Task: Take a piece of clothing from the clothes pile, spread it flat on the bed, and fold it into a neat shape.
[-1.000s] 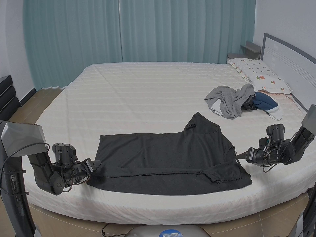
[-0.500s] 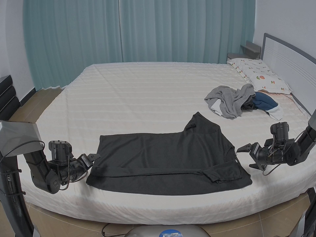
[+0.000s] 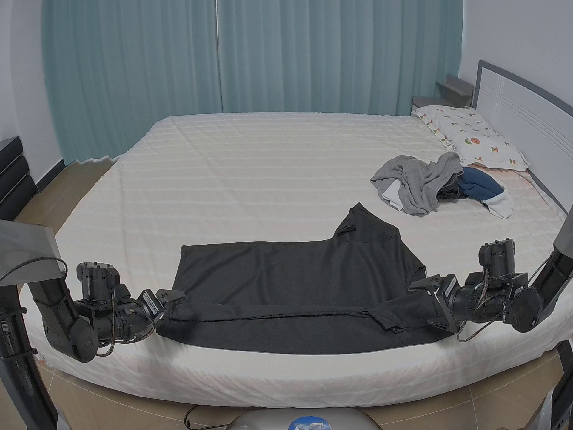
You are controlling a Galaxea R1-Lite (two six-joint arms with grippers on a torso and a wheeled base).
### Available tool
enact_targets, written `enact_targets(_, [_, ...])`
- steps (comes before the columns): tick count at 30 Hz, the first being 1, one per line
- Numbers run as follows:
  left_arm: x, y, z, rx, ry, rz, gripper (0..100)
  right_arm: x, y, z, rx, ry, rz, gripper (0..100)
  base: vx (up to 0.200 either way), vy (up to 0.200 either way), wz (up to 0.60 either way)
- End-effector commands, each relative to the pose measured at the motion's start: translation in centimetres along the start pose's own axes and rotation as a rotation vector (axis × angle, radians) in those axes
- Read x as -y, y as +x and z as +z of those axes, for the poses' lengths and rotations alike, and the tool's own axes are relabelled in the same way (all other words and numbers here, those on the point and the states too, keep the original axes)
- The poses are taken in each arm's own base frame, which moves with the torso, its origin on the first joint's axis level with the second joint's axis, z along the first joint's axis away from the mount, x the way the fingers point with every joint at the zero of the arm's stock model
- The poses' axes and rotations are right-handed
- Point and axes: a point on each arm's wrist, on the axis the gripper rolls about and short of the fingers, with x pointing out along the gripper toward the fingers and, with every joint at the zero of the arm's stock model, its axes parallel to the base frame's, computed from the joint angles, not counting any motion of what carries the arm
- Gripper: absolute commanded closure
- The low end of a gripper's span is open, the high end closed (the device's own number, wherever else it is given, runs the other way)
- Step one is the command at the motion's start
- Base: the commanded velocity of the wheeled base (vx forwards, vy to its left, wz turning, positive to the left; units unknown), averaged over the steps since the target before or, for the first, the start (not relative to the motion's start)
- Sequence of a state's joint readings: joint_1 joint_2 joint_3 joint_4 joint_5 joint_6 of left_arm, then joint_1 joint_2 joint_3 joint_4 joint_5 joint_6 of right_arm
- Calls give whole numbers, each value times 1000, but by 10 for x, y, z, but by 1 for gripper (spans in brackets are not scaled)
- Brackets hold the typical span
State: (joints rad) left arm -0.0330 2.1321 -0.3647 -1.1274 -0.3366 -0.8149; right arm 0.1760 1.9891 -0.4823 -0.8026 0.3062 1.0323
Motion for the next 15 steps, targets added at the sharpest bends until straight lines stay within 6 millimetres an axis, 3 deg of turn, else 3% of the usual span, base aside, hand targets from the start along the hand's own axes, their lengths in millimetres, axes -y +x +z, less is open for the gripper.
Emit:
enact_targets(1, [-6,4,-2,-18,-14,19,0,11,19,-12,-45,4,-60,0,0,0,0])
enact_targets(8, [-9,8,-4,-27,-17,27,0,14,33,-28,-25,-26,-137,0,0,0,0])
enact_targets(15, [-10,9,-4,-28,-18,28,0,16,34,-26,-18,-17,-142,0,0,0,0])
